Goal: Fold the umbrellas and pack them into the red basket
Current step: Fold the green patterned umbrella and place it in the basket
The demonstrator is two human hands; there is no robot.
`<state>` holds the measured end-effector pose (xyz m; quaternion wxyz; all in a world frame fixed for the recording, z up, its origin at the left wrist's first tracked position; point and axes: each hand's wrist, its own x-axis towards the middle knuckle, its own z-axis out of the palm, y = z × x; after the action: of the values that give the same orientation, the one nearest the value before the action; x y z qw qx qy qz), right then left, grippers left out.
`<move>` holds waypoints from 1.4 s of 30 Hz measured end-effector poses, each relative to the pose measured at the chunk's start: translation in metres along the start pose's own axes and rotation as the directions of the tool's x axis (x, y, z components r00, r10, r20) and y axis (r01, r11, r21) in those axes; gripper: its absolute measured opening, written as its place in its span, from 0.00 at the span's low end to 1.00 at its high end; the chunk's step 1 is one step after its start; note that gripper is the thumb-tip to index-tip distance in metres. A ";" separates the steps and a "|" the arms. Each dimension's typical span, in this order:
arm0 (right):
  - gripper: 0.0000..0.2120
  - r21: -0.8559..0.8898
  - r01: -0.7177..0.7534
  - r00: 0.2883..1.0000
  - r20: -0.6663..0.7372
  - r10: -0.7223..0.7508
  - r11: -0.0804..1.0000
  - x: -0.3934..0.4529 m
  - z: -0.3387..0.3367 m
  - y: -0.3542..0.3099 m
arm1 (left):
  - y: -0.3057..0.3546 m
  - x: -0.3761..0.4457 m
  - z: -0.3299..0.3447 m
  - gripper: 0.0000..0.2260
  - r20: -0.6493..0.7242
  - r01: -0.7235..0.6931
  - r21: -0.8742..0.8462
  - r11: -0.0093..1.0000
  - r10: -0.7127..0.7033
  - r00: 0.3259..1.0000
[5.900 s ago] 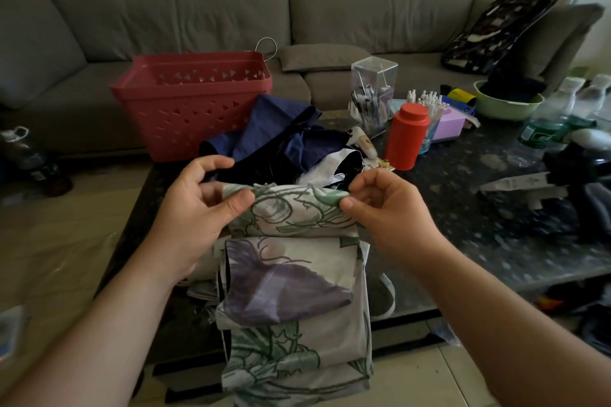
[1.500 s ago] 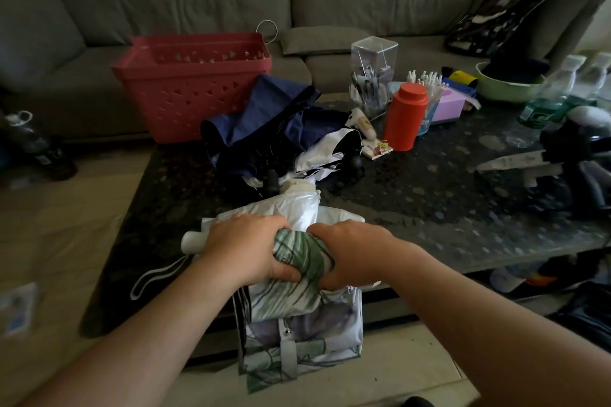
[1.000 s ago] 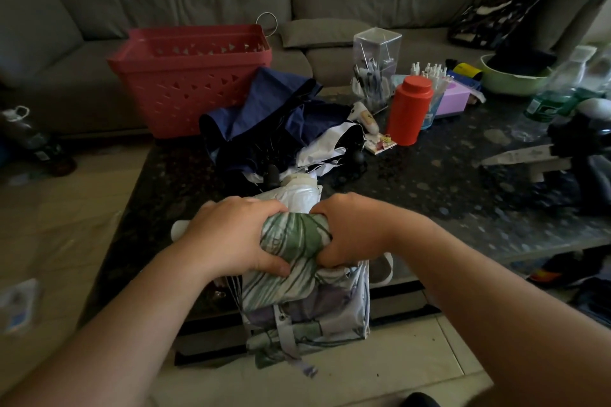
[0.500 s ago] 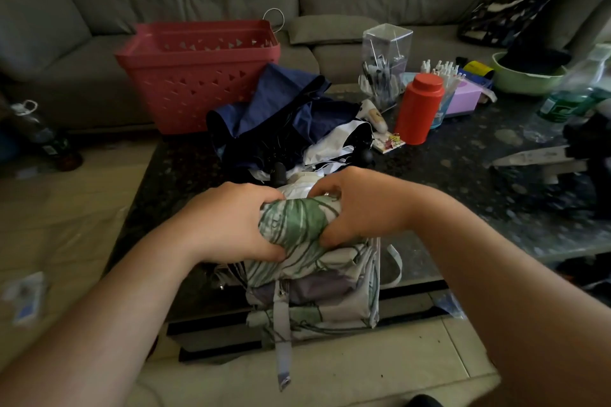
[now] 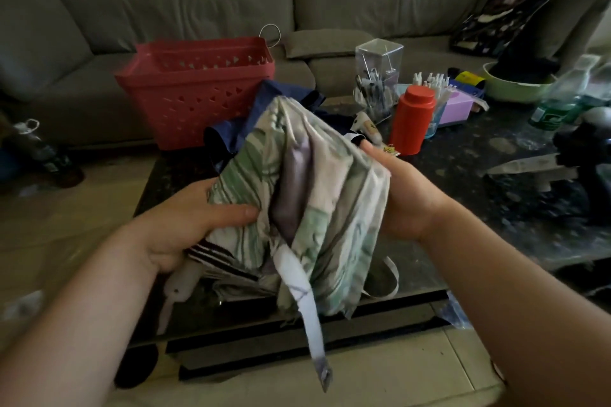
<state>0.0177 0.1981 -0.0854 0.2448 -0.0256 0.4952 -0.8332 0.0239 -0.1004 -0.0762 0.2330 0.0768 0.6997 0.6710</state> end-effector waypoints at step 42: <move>0.14 -0.563 0.033 0.937 -0.270 -0.221 0.826 -0.013 0.080 0.049 | -0.004 0.015 0.073 0.15 -0.470 -0.262 -0.327 0.908 0.084 0.879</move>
<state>0.0705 0.1193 -0.0837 0.0854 0.0090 0.7438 -0.6628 0.0428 -0.0289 -0.0825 0.0150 -0.0623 0.5804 0.8118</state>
